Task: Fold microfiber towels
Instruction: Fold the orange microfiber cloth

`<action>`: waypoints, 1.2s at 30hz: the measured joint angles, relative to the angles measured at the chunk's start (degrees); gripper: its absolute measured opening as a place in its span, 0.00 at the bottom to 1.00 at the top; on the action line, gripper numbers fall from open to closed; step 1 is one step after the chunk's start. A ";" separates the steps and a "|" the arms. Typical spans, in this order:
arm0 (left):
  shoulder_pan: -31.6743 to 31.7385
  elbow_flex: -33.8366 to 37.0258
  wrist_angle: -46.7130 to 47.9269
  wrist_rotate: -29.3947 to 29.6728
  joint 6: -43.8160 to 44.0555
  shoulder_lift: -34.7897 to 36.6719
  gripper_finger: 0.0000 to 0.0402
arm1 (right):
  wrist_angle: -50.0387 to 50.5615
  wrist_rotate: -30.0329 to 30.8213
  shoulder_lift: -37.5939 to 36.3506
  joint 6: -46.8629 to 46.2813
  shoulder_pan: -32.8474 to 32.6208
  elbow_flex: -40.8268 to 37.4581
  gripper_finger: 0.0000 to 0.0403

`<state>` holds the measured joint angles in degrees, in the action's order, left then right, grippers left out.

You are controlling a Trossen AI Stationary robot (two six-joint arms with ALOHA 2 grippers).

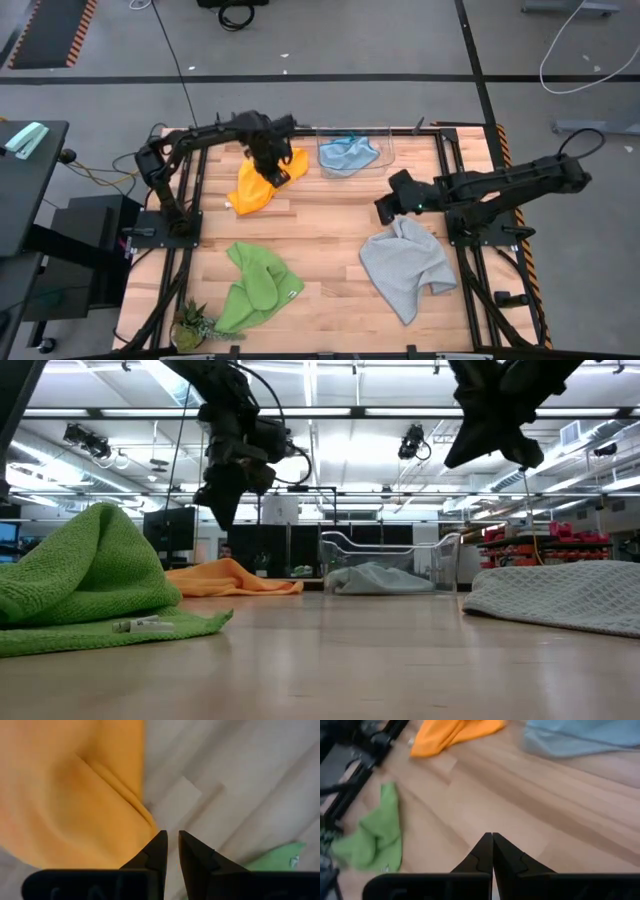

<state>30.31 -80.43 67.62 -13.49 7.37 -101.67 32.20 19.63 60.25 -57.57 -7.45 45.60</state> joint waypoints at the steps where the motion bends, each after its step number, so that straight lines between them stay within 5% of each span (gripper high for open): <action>1: -1.49 0.81 -0.05 0.05 1.53 0.16 0.14 | 0.30 0.00 -0.10 0.64 -0.74 0.00 0.03; 13: -21.76 3.29 -8.90 9.17 29.82 0.25 0.11 | 1.73 0.01 -0.16 17.40 -7.87 0.02 0.03; 27: -42.09 3.18 -9.35 30.95 53.37 0.76 0.10 | 1.58 -0.01 -0.16 15.57 -7.84 0.02 0.03; 36: -50.56 3.13 -1.01 45.59 67.88 8.32 0.07 | 0.02 -0.01 -0.16 15.55 -7.84 0.04 0.03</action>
<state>-20.25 -77.30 66.61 32.10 75.25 -93.35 32.22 19.62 60.10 -42.02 -15.29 45.65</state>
